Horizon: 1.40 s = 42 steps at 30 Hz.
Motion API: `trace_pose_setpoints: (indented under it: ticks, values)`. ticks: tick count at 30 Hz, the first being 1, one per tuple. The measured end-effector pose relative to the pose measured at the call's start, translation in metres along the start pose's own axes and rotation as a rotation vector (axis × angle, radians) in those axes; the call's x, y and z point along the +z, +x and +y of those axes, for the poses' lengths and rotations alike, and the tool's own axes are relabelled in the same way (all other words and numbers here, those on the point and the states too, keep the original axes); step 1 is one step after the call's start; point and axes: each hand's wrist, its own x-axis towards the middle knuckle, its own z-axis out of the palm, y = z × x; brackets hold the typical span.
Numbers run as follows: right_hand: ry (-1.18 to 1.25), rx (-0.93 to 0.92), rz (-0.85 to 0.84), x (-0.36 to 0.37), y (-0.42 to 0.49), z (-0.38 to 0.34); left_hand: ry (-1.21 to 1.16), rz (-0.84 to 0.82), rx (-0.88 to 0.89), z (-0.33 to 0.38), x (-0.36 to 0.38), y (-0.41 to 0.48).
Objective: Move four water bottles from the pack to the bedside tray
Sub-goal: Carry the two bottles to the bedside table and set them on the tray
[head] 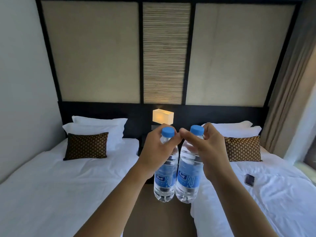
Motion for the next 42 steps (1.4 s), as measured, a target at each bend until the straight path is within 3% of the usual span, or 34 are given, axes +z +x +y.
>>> trace_pose_setpoints:
  ticks: [12, 19, 26, 32, 42]
  values:
    - [0.062, 0.021, 0.004, 0.03, 0.384, 0.215, 0.009, -0.117, -0.004, -0.233, 0.052, 0.378]
    - [0.078, 0.004, 0.02, 0.07, 0.591, 0.319, -0.049, -0.091, -0.031, -0.345, 0.06, 0.577]
    - [0.022, 0.057, 0.062, 0.112, 0.759, 0.49, -0.078, -0.114, -0.07, -0.518, 0.084, 0.749]
    - [-0.12, 0.196, 0.065, 0.125, 0.862, 0.68, -0.055, -0.185, -0.151, -0.714, 0.121, 0.846]
    - [-0.166, 0.286, 0.098, 0.108, 0.909, 1.045, -0.034, -0.223, -0.231, -1.063, 0.226, 0.874]
